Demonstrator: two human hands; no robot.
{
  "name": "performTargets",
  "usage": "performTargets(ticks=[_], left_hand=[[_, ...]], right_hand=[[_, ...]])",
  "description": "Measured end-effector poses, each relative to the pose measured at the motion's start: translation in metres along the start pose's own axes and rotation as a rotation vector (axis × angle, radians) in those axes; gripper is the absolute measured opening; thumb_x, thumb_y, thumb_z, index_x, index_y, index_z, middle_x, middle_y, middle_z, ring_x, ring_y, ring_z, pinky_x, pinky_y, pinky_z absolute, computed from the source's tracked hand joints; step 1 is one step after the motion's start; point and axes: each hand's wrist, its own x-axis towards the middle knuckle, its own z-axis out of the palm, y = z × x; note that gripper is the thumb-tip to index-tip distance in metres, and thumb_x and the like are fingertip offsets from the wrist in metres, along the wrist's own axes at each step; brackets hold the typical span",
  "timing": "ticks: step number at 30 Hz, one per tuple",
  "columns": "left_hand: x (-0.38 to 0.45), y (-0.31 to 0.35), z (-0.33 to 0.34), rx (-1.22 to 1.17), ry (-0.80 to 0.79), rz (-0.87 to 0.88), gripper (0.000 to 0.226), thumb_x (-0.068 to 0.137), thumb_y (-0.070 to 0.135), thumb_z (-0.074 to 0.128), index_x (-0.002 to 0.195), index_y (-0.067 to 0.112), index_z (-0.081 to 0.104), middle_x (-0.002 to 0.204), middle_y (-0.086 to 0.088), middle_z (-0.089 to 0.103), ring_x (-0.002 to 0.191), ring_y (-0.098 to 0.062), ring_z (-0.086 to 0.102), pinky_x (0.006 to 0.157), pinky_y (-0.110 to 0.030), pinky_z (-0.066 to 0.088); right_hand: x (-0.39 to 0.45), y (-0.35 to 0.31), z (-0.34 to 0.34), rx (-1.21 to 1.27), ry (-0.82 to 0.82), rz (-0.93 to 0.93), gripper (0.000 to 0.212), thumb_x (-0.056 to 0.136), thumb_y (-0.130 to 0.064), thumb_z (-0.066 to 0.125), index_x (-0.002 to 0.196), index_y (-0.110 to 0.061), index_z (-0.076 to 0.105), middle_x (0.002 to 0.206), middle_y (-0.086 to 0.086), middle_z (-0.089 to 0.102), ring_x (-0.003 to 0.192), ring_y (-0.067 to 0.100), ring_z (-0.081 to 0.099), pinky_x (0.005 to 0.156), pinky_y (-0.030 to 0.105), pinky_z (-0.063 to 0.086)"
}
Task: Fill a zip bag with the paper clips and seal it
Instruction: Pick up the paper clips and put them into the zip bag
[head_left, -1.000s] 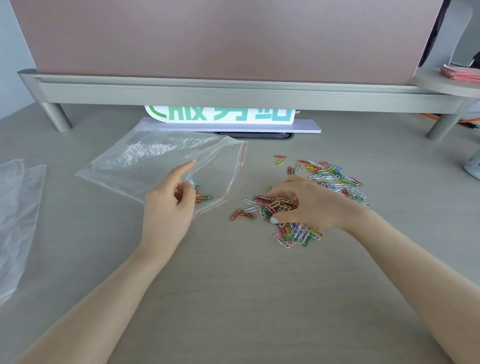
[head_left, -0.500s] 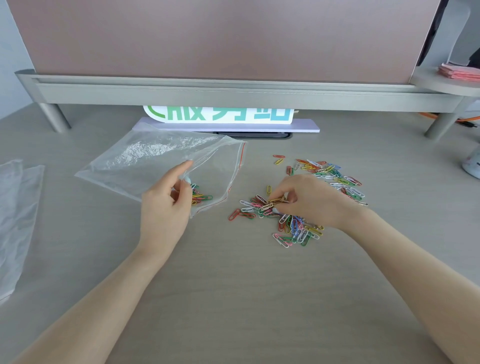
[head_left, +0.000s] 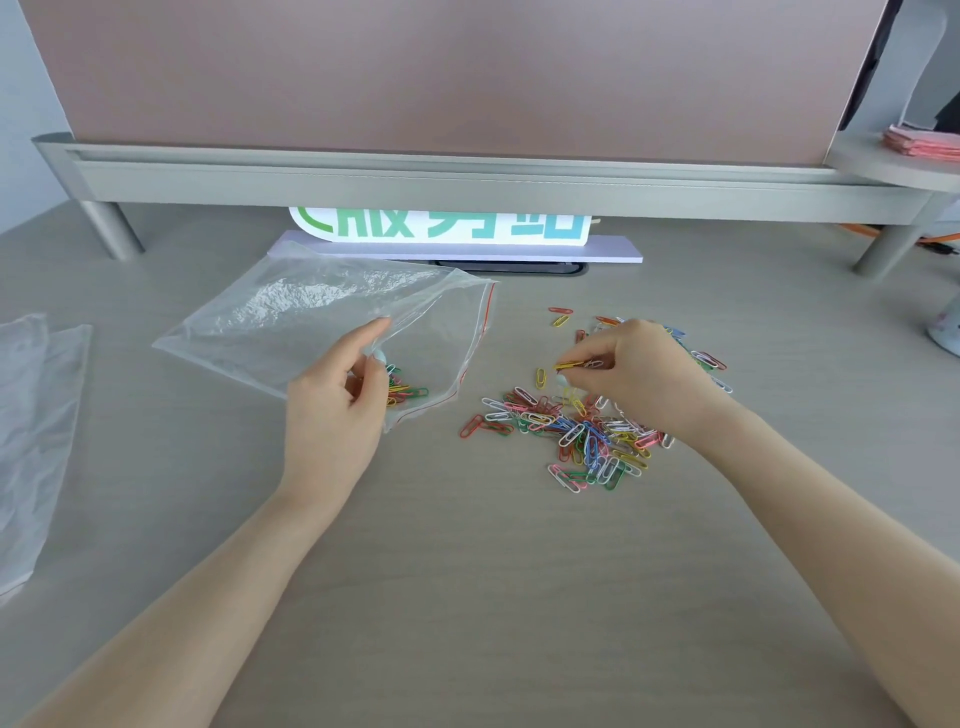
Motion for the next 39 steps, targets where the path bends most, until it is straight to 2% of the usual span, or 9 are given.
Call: performTargets(ticks=[8, 11, 13, 16, 20, 24, 29, 34, 39], left_hand=[[0.0, -0.003, 0.002, -0.007, -0.016, 0.003, 0.041, 0.09, 0.002, 0.045, 0.118, 0.029, 0.06, 0.056, 0.01, 0.043, 0.048, -0.009, 0.036, 0.052, -0.011, 0.035], [0.0, -0.002, 0.002, -0.015, -0.013, 0.007, 0.041, 0.09, 0.002, 0.046, 0.118, 0.028, 0.06, 0.057, 0.008, 0.043, 0.048, -0.009, 0.036, 0.052, -0.012, 0.036], [0.0, -0.002, 0.002, -0.021, -0.011, 0.009, 0.041, 0.09, 0.001, 0.046, 0.119, 0.027, 0.06, 0.056, 0.009, 0.043, 0.048, -0.01, 0.037, 0.052, -0.013, 0.036], [0.0, -0.002, 0.002, -0.024, -0.01, 0.025, 0.042, 0.09, 0.0, 0.046, 0.119, 0.027, 0.06, 0.057, 0.005, 0.044, 0.047, -0.011, 0.037, 0.051, -0.015, 0.036], [0.0, -0.003, 0.001, -0.007, 0.001, 0.043, 0.042, 0.089, -0.002, 0.047, 0.118, 0.024, 0.06, 0.055, 0.003, 0.043, 0.048, -0.011, 0.038, 0.052, -0.016, 0.037], [0.002, -0.003, 0.0, -0.011, 0.025, 0.045, 0.043, 0.088, -0.002, 0.047, 0.118, 0.026, 0.061, 0.057, -0.008, 0.045, 0.05, -0.021, 0.04, 0.054, -0.023, 0.039], [0.003, -0.004, 0.001, -0.02, 0.022, 0.054, 0.043, 0.089, -0.001, 0.048, 0.118, 0.029, 0.06, 0.06, -0.015, 0.043, 0.053, -0.026, 0.038, 0.053, -0.032, 0.038], [0.004, -0.008, 0.002, 0.006, 0.006, 0.066, 0.044, 0.088, -0.002, 0.048, 0.119, 0.027, 0.06, 0.057, 0.002, 0.042, 0.051, -0.022, 0.042, 0.055, -0.027, 0.039], [0.003, -0.008, 0.002, 0.008, -0.009, 0.07, 0.044, 0.088, -0.002, 0.047, 0.119, 0.026, 0.06, 0.056, 0.01, 0.046, 0.049, -0.014, 0.042, 0.054, -0.017, 0.038]], right_hand=[[0.018, 0.001, 0.003, 0.29, 0.029, 0.134, 0.007, 0.082, -0.02, 0.068, 0.084, -0.021, 0.074, 0.059, -0.012, 0.064, 0.052, -0.001, 0.057, 0.049, 0.005, 0.04], [0.028, -0.013, 0.012, 0.395, 0.001, 0.121, 0.007, 0.081, -0.021, 0.068, 0.077, -0.024, 0.073, 0.065, -0.012, 0.066, 0.061, 0.005, 0.059, 0.067, 0.017, 0.05], [0.035, -0.027, 0.021, 0.427, -0.012, 0.098, 0.007, 0.082, -0.023, 0.068, 0.081, -0.02, 0.074, 0.066, -0.006, 0.065, 0.057, 0.002, 0.058, 0.064, 0.021, 0.046], [0.047, -0.055, 0.043, 0.363, -0.084, 0.044, 0.011, 0.082, -0.02, 0.066, 0.08, -0.013, 0.074, 0.057, -0.002, 0.059, 0.042, -0.003, 0.048, 0.048, 0.012, 0.034], [0.065, -0.086, 0.079, 0.251, -0.153, -0.051, 0.019, 0.075, -0.005, 0.055, 0.057, -0.001, 0.051, 0.059, 0.013, 0.043, 0.058, 0.017, 0.037, 0.053, 0.025, 0.029], [0.085, -0.099, 0.094, -0.018, -0.213, -0.087, 0.034, 0.083, -0.001, 0.045, 0.053, -0.013, 0.033, 0.057, 0.0, 0.039, 0.059, 0.014, 0.039, 0.048, 0.017, 0.028], [0.102, -0.093, 0.1, -0.176, -0.206, -0.233, 0.02, 0.083, 0.003, 0.04, 0.074, -0.003, 0.057, 0.081, 0.013, 0.06, 0.081, 0.025, 0.057, 0.072, 0.036, 0.044], [0.097, -0.088, 0.098, -0.034, -0.229, -0.163, 0.033, 0.08, -0.003, 0.041, 0.051, -0.016, 0.032, 0.055, -0.002, 0.037, 0.053, 0.01, 0.032, 0.051, 0.024, 0.026], [0.075, -0.085, 0.079, 0.066, -0.31, -0.169, 0.02, 0.088, -0.008, 0.043, 0.073, -0.005, 0.057, 0.071, 0.011, 0.058, 0.065, 0.013, 0.046, 0.061, 0.028, 0.036]])
